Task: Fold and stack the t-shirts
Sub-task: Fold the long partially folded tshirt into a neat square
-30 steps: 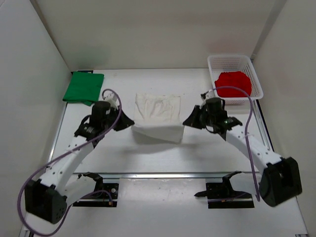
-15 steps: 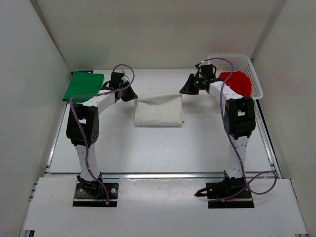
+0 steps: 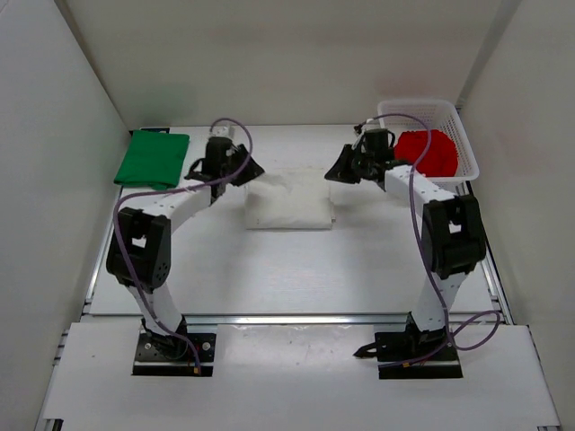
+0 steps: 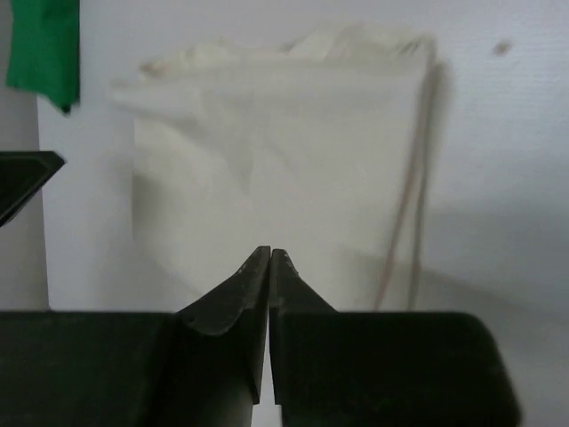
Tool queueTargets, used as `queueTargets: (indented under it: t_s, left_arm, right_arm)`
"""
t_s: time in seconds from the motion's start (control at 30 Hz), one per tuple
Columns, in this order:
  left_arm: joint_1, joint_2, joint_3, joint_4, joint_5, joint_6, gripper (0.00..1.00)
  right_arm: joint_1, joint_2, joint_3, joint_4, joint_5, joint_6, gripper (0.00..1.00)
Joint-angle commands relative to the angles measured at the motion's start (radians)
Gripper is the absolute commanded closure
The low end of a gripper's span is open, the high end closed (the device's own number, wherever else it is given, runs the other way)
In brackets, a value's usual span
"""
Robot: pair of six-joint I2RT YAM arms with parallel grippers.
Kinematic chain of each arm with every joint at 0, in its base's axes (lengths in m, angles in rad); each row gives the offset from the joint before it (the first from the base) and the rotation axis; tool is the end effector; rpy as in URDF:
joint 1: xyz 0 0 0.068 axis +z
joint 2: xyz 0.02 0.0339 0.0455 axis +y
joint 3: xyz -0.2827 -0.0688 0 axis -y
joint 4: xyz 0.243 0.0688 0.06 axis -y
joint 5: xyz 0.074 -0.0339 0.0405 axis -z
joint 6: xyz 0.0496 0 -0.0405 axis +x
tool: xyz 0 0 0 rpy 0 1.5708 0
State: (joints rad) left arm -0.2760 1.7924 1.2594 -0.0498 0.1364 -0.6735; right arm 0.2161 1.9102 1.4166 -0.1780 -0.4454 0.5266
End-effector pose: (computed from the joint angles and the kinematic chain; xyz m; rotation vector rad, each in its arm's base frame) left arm 0.4068 -0.1222 0.2497 -0.3597 2.2014 -0.6842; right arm 0.4345 0.1173 0.2439 0.1076 2.3167 0.8902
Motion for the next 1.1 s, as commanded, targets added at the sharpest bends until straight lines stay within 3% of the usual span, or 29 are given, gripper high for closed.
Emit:
queueTargets:
  t_s: [0.0, 0.2, 0.37, 0.6, 0.7, 0.8, 0.93, 1.07]
  left_arm:
    - [-0.107, -0.061, -0.129, 0.086, -0.014, -0.007, 0.58]
    - [-0.065, -0.054, -0.374, 0.192, -0.015, -0.032, 0.61]
    - [-0.057, -0.030, -0.489, 0.195, 0.031, -0.041, 0.64]
    - [-0.103, -0.326, -0.735, 0.216, 0.025, -0.064, 0.62]
    - [-0.111, -0.425, -0.695, 0.160, 0.000, -0.048, 0.61]
    - [-0.120, -0.429, -0.594, 0.131, -0.012, -0.044, 0.59]
    - [-0.111, -0.273, -0.438, 0.117, 0.005, -0.029, 0.61]
    - [-0.033, -0.098, -0.332, 0.126, 0.040, -0.035, 0.65]
  right_arm:
    - [0.066, -0.097, -0.195, 0.171, -0.015, 0.041, 0.99]
    - [0.108, -0.043, -0.375, 0.241, -0.021, 0.053, 1.00]
    - [0.117, -0.082, -0.505, 0.292, 0.002, 0.055, 1.00]
    - [0.137, -0.296, -0.720, 0.314, 0.025, 0.081, 1.00]
    - [0.117, -0.356, -0.690, 0.275, 0.005, 0.078, 1.00]
    - [0.138, -0.362, -0.611, 0.242, 0.013, 0.047, 1.00]
    - [0.143, -0.262, -0.503, 0.293, -0.013, 0.039, 1.00]
    - [0.144, -0.084, -0.304, 0.295, -0.016, 0.004, 1.00]
